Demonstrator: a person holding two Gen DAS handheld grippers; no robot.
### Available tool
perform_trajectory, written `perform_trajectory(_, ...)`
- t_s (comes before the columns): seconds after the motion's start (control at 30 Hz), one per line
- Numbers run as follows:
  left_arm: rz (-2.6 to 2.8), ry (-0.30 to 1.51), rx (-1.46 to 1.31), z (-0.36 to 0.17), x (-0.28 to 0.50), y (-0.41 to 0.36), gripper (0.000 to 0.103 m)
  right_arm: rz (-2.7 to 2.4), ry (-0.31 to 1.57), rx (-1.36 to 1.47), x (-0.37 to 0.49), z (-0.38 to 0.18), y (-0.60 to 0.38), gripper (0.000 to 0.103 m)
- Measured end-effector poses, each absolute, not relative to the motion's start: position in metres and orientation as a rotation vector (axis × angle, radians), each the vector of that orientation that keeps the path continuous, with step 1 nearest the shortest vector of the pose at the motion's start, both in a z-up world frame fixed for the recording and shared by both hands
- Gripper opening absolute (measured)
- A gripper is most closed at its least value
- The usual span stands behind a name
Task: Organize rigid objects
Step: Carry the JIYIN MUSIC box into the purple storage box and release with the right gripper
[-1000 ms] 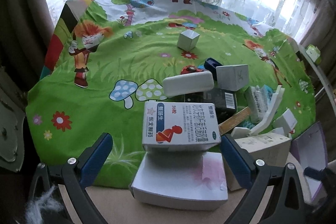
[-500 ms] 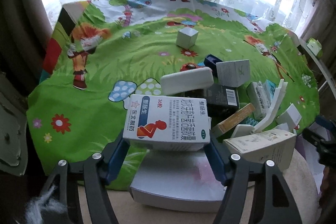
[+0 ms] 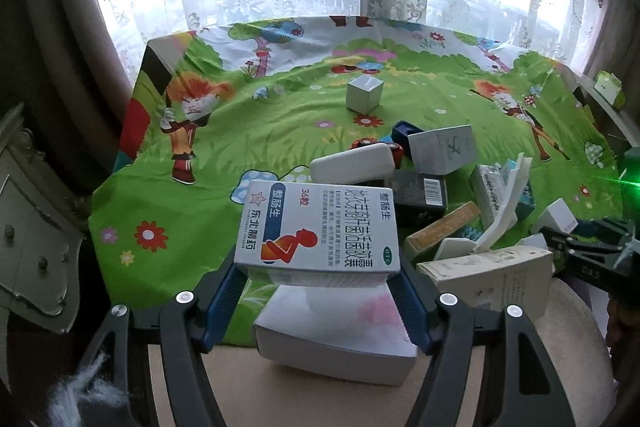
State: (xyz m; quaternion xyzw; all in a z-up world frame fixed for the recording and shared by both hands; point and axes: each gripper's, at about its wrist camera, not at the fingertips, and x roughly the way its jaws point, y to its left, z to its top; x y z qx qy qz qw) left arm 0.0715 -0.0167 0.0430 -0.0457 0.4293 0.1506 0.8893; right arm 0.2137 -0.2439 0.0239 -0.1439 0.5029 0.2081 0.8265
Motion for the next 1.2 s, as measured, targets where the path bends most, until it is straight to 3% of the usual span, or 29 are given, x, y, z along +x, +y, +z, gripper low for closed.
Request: perform_trajectory(1.2,0.028,0.856,0.057,0.071,0.078,-0.163,0.070,0.237,0.963,-0.109,0.160,0.079,-0.366,0.045)
